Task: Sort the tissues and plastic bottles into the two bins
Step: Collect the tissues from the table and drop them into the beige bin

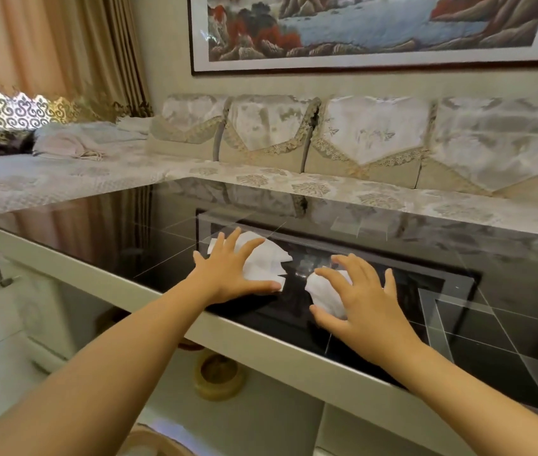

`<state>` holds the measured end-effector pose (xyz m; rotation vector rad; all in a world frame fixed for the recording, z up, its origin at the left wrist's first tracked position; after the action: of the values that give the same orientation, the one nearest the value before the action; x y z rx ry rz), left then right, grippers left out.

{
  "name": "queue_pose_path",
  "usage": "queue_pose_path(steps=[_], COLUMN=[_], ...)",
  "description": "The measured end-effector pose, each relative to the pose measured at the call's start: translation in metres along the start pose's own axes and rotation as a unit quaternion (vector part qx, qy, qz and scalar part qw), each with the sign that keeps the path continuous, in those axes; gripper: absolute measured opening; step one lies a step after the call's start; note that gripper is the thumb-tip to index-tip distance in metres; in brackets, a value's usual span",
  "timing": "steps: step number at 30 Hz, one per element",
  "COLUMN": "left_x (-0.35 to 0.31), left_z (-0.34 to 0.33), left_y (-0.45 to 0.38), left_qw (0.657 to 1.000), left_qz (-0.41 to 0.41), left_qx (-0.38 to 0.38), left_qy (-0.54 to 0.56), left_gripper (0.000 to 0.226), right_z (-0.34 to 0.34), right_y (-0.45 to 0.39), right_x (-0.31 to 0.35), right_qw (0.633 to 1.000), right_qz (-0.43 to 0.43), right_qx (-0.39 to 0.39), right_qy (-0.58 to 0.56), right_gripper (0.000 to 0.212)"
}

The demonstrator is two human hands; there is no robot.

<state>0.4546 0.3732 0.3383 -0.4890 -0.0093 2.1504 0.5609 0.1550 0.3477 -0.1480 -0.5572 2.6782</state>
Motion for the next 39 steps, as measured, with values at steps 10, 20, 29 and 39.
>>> queue_pose_path(steps=[10,20,29,39], left_x=[0.008,-0.006,0.011,0.029], left_z=[-0.009,-0.003,0.012,0.043], left_y=[-0.030,-0.014,0.014,0.063], left_qw=[1.000,0.994,0.987,0.971], left_qz=[0.020,-0.060,-0.049,-0.037], left_qx=[-0.017,-0.088,-0.151,-0.166], left_qy=[0.014,0.006,0.021,0.169], left_gripper=[0.088,0.032,0.027,0.039], right_z=[-0.026,-0.021,-0.017,-0.013], right_y=[-0.020,-0.020,-0.017,-0.010], right_x=[-0.016,-0.015,-0.016,-0.006], right_qw=[0.994,0.999,0.999,0.999], right_qz=[-0.058,-0.018,-0.039,0.021], right_qx=[0.063,0.025,0.020,0.022], right_qy=[-0.064,-0.034,0.006,-0.037], right_gripper=[0.051,0.043,0.034,0.026])
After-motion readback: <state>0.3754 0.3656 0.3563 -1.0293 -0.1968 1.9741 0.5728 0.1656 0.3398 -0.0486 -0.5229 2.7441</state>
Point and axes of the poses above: each hand's wrist, its own y-axis away from the middle knuckle, its own z-axis out of the back of the hand, x = y × z, the point moved 4 cm from there along -y, towards the middle knuckle, and after that the axes turned 7 degrees about y, right-handed, at the moved point
